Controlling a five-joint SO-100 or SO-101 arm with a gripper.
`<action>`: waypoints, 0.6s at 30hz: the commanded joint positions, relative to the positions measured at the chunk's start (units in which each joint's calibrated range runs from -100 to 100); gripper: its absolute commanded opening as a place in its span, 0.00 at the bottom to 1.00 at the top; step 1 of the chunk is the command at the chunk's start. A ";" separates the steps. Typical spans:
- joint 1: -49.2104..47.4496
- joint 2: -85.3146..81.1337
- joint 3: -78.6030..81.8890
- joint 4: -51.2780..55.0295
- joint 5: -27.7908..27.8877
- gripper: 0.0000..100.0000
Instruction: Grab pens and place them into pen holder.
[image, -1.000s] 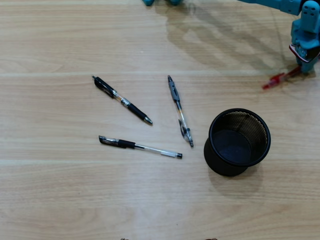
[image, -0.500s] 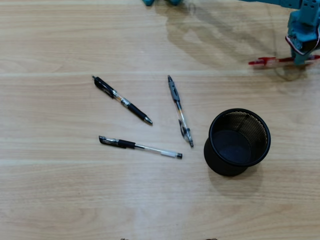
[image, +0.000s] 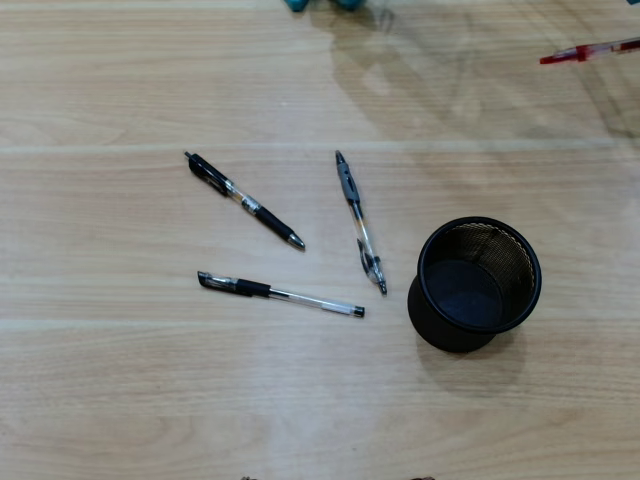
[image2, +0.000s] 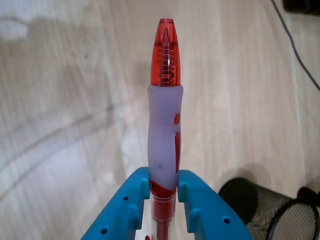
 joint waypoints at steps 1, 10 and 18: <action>2.99 -10.66 6.07 -4.03 -1.07 0.02; 12.66 -33.82 43.01 -35.66 -0.54 0.02; 26.21 -41.26 72.89 -75.71 -3.79 0.02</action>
